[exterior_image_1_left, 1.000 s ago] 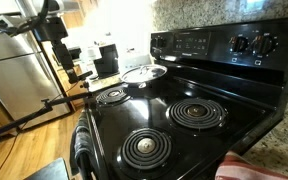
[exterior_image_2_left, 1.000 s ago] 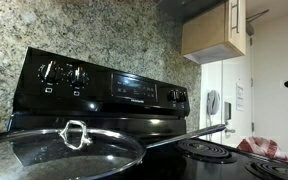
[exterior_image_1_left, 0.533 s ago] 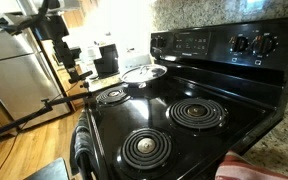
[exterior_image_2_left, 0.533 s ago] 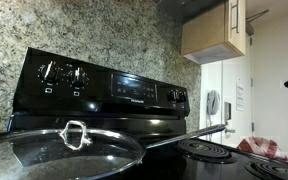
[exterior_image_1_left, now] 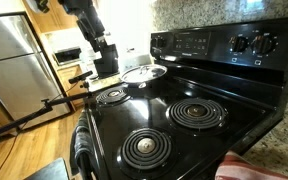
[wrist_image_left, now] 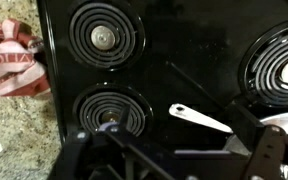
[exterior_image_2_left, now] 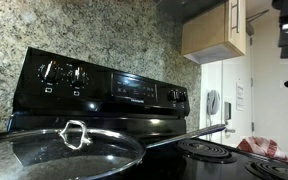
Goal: Tilt the second knob to the right
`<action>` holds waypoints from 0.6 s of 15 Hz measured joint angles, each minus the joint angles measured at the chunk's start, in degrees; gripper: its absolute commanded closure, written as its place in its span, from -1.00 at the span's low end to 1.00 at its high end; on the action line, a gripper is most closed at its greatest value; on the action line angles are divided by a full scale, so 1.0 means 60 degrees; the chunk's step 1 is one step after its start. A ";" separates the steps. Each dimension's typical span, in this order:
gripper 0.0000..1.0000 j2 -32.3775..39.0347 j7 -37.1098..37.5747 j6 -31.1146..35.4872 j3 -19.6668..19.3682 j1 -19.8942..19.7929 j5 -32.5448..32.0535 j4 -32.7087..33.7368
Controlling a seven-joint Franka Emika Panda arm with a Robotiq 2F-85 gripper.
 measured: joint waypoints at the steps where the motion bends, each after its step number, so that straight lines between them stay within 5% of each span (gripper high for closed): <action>1: -1.00 0.0306 0.0002 0.0149 -0.0007 -0.0090 -0.0276 0.0364; 9: -1.00 0.2330 0.1126 0.2615 -0.0183 -0.0604 -0.3395 0.1955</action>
